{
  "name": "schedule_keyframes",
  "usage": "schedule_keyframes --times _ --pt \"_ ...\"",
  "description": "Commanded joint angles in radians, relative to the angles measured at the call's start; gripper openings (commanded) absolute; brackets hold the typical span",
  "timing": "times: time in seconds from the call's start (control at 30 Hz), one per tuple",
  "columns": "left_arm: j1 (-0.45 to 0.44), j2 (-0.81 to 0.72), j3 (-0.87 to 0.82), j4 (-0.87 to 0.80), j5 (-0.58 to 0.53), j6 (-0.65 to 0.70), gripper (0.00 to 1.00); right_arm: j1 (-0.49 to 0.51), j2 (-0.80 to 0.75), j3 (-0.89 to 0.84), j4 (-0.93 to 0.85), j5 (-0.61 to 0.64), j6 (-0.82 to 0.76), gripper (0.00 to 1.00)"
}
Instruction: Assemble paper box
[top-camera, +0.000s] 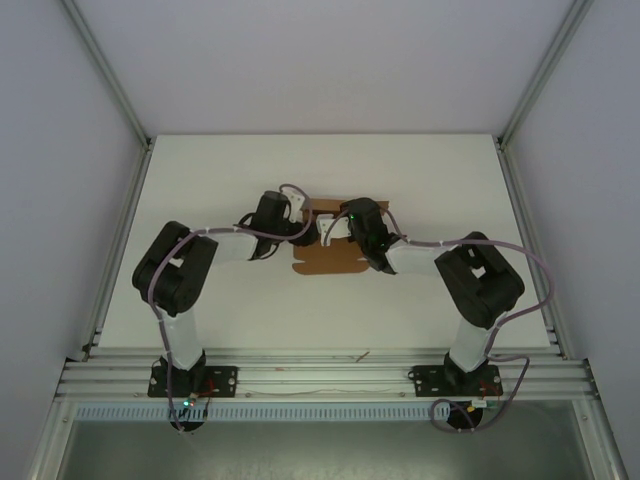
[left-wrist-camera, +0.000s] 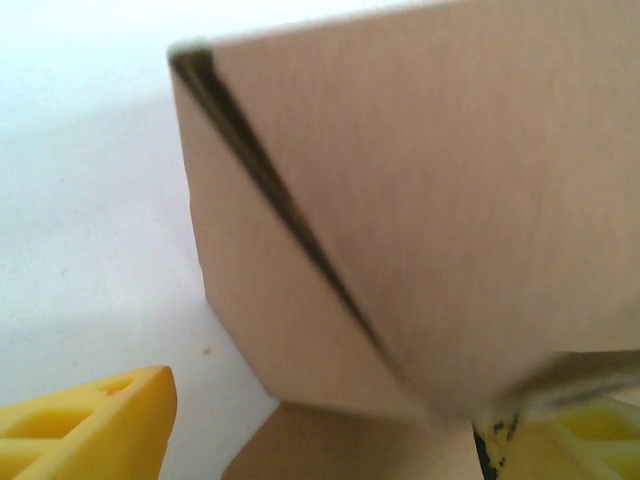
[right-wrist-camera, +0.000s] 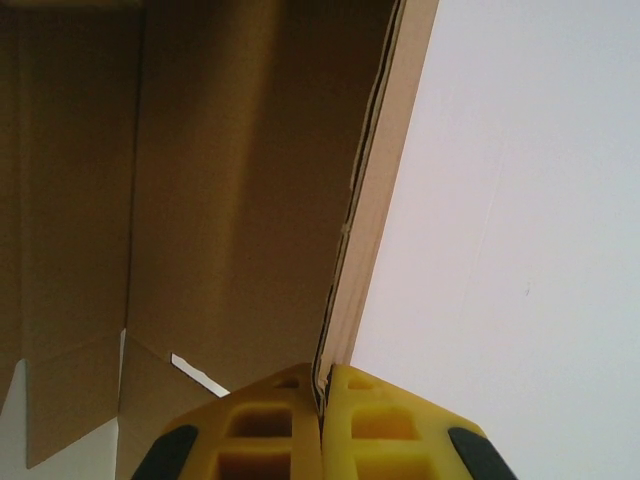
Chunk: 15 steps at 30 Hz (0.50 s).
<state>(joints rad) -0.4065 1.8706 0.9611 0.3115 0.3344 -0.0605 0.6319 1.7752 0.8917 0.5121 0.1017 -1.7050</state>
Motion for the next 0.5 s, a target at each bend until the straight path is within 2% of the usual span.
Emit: schedule_keyframes --times 0.0,0.07,0.17,0.37,0.47 --pt "-0.004 0.031 0.085 0.074 -0.085 -0.024 0.69 0.016 0.018 -0.014 -0.234 -0.084 0.004 0.0" --pt "-0.003 0.054 0.117 0.069 -0.07 -0.022 0.66 0.015 0.017 -0.007 -0.264 -0.095 0.015 0.0" --pt "-0.005 0.068 0.148 0.06 -0.07 -0.032 0.57 0.017 0.024 -0.003 -0.271 -0.095 0.024 0.0" --pt "-0.006 0.06 0.14 0.025 -0.219 -0.083 0.32 0.013 0.033 0.013 -0.277 -0.074 0.052 0.0" --pt "-0.015 0.065 0.139 0.013 -0.282 -0.085 0.29 0.012 0.025 0.02 -0.288 -0.083 0.079 0.0"
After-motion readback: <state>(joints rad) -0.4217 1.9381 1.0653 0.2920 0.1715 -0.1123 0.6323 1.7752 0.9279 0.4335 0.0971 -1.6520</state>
